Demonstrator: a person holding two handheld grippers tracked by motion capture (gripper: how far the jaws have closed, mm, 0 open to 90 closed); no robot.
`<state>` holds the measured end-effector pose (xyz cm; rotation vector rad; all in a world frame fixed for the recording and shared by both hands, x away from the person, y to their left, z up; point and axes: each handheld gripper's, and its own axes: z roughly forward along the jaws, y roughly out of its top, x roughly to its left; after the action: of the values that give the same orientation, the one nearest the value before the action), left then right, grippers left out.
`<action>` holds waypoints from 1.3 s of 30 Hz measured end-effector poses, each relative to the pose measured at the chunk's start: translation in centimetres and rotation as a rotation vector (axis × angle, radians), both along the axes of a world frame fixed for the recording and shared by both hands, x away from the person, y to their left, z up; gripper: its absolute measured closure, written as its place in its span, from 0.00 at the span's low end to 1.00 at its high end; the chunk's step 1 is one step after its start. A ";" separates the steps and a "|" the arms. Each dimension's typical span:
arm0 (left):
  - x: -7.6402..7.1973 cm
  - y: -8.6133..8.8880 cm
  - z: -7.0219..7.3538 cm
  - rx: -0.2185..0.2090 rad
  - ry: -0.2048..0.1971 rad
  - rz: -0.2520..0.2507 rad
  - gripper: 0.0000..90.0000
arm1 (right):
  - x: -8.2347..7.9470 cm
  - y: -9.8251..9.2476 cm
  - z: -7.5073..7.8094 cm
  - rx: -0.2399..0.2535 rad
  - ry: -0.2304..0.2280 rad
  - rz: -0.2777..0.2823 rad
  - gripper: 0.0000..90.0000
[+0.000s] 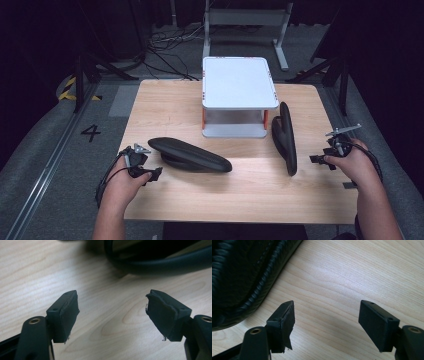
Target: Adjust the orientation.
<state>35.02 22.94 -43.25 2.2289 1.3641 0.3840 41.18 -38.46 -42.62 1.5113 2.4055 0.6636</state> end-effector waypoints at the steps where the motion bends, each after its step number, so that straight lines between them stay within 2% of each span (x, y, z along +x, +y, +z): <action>1: 0.0 -0.1 0.0 -0.008 -0.021 -0.003 0.29 | 0.0 0.0 0.0 0.000 0.000 0.000 0.33; 4: 0.1 -0.2 0.4 -0.021 -0.044 -0.003 0.29 | -0.2 -0.1 0.3 0.014 -0.015 -0.001 0.34; 9: 0.2 -0.5 1.0 -0.014 -0.012 0.007 0.30 | -0.5 -0.2 0.6 0.030 -0.026 -0.005 0.34; 14: 0.2 -1.0 1.5 -0.029 -0.009 -0.026 0.32 | -0.7 -0.4 0.8 0.038 -0.036 -0.008 0.36; 21: -0.4 -2.1 2.7 -0.053 -0.001 -0.058 0.32 | -1.4 0.2 2.3 0.065 -0.084 -0.003 0.37; 24: -0.7 -2.5 3.0 -0.065 0.015 -0.080 0.32 | -1.9 0.9 3.4 0.083 -0.109 0.016 0.38; 27: -0.9 -2.9 3.3 -0.067 0.019 -0.100 0.32 | -2.4 1.8 4.4 0.105 -0.147 0.056 0.38; 30: -1.2 -3.5 3.7 -0.069 0.017 -0.121 0.32 | -2.7 2.3 4.9 0.130 -0.164 0.081 0.39; 34: -1.5 -4.0 4.2 -0.085 0.007 -0.150 0.32 | -3.0 3.0 5.4 0.127 -0.187 0.100 0.39; 39: -1.8 -4.5 4.4 -0.068 -0.002 -0.156 0.32 | -3.3 4.8 6.1 0.139 -0.224 0.147 0.40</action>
<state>33.19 18.46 -38.87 2.2588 1.1745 0.2805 37.84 -33.70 -36.52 1.2400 2.3546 0.9938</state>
